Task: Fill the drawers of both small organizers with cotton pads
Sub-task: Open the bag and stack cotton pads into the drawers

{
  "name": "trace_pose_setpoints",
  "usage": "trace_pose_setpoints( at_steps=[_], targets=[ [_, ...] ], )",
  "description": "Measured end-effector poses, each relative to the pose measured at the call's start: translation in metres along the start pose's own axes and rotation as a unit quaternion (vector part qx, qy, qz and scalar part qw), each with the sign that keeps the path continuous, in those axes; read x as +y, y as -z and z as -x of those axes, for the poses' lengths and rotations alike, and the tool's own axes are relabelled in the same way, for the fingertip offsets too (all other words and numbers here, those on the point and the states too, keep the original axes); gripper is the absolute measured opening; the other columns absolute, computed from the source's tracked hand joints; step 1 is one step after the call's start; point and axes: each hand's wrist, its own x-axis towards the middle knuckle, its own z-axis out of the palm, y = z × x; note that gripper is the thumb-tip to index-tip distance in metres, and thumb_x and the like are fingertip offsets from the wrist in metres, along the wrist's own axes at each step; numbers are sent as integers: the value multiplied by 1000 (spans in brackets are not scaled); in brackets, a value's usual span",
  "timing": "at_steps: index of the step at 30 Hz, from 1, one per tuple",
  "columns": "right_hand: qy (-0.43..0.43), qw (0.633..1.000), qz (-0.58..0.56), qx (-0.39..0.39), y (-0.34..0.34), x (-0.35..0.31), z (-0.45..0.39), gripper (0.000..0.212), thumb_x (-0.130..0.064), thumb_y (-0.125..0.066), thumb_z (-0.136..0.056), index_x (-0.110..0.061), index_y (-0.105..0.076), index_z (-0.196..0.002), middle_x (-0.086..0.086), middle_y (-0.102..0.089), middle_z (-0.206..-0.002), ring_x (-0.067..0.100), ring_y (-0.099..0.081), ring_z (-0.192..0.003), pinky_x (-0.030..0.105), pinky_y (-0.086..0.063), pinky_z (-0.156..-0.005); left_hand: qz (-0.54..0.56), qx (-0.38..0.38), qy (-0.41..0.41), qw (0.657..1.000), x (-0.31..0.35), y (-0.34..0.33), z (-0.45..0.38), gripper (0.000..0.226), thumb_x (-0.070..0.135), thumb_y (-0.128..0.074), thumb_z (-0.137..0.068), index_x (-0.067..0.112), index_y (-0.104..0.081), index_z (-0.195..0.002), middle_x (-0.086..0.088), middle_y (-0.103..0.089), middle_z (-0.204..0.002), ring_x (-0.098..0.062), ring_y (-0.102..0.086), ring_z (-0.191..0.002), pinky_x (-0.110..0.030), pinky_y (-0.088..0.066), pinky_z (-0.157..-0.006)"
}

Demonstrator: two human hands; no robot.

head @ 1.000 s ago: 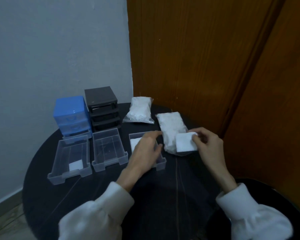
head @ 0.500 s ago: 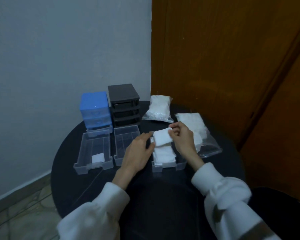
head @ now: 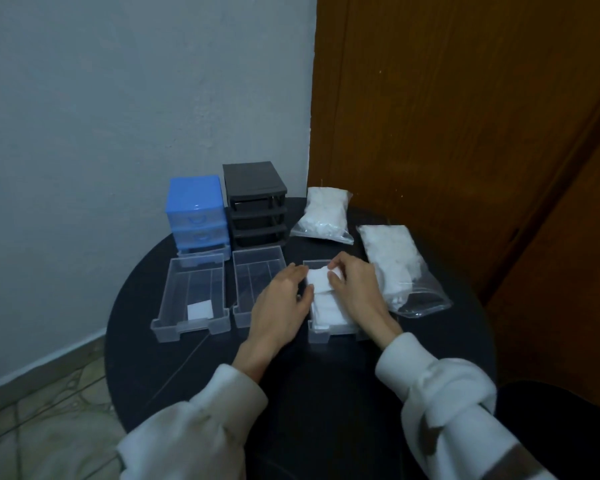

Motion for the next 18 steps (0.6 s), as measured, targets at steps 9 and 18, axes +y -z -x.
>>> trace_pose_setpoints(
  at_steps=[9,18],
  targets=[
    [62,996,63,-4,12,-8,8,28,-11,-46,-96,-6,-60,-120,6,-48,-137,15,-49,-119,18,-34,-95,-10,4,-2,1000,-3,-1,1,42,28,-49,-96,19,-46,-137,-2,-42,-146,-10,-32,-137,-29,-31,-109],
    [111,951,134,-257,18,-7,23,53,-27,-32,-102,-13,-14,-150,2,-5,-159,17,-13,-144,34,-23,-114,-12,5,-13,1000,-3,-2,1,41,26,-48,-97,17,-47,-136,-2,-44,-144,-9,-32,-137,-27,-30,-109]
  ],
)
